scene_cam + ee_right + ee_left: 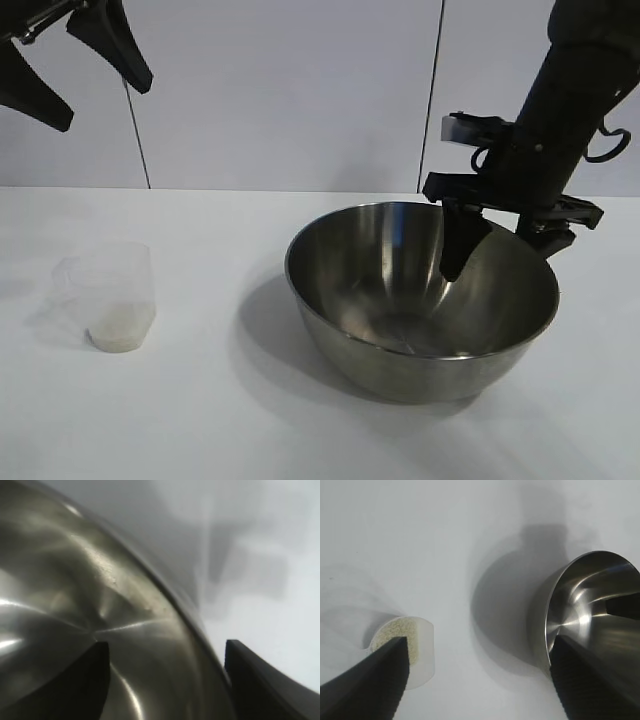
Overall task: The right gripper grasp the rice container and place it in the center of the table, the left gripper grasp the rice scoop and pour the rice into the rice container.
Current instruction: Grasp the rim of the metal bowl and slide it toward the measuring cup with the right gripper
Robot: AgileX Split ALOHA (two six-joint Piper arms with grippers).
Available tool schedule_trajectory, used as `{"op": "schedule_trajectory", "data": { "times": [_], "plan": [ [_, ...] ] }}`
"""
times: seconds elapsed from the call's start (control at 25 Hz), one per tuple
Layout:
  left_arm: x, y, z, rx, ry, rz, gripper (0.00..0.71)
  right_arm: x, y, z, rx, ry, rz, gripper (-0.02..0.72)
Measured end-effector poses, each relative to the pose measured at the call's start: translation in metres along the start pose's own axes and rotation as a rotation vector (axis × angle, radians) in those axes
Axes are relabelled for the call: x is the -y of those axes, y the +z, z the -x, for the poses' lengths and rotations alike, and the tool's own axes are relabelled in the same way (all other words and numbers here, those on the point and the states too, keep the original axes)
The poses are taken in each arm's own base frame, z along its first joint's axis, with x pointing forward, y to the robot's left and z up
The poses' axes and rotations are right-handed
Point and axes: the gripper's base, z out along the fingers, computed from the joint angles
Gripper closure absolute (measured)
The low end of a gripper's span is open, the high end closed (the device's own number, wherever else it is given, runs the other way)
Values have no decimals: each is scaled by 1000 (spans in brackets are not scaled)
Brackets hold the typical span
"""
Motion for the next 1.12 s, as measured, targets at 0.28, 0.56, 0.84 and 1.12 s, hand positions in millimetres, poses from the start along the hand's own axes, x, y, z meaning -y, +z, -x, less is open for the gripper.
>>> {"op": "schedule_trajectory", "data": {
  "times": [0.28, 0.56, 0.84, 1.12],
  "plan": [
    [0, 0, 0, 3, 0, 0, 147, 1, 4, 0, -12, 1, 0, 591],
    [0, 0, 1, 12, 0, 1, 147, -1, 0, -1, -12, -6, 6, 694],
    [0, 0, 2, 17, 0, 2, 147, -7, -1, -2, -25, -28, 72, 694],
    [0, 0, 2, 19, 0, 2, 147, -18, -26, -1, 44, -49, 124, 694]
  ]
}}
